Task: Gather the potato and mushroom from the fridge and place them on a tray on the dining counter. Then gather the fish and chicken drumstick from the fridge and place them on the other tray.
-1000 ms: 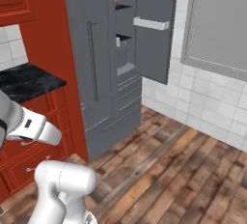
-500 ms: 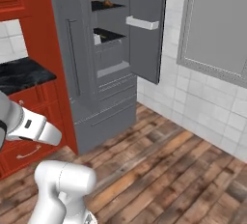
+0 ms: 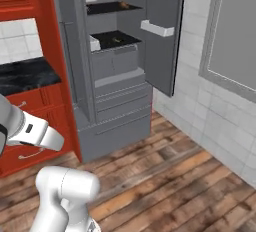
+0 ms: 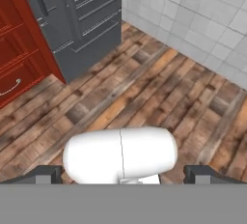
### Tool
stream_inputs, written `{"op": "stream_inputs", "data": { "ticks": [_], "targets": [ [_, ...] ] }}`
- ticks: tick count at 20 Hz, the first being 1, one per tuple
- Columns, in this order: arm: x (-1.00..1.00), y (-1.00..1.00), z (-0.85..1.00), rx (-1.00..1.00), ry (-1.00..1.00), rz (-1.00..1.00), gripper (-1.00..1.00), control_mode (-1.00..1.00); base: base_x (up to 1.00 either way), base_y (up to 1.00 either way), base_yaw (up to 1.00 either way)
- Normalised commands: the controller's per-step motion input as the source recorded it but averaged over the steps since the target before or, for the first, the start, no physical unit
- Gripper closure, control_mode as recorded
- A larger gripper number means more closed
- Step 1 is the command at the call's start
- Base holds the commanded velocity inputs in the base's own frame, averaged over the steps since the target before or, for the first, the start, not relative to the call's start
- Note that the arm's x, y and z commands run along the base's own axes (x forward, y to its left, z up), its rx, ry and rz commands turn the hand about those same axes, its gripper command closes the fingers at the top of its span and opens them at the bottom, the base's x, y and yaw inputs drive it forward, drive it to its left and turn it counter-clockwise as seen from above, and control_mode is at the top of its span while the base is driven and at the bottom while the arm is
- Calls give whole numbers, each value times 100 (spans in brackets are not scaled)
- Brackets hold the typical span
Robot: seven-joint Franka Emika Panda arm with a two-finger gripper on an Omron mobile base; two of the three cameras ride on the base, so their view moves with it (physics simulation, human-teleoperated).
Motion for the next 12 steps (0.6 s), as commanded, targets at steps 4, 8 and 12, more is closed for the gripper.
{"op": "stream_inputs", "data": {
  "ticks": [4,8,12],
  "targets": [
    [0,0,0,0,0,0,-100,100,31,-65,39],
    [0,0,0,0,0,0,-100,100,30,-67,39],
    [0,0,0,0,0,0,-100,100,29,-69,38]
  ]
}}
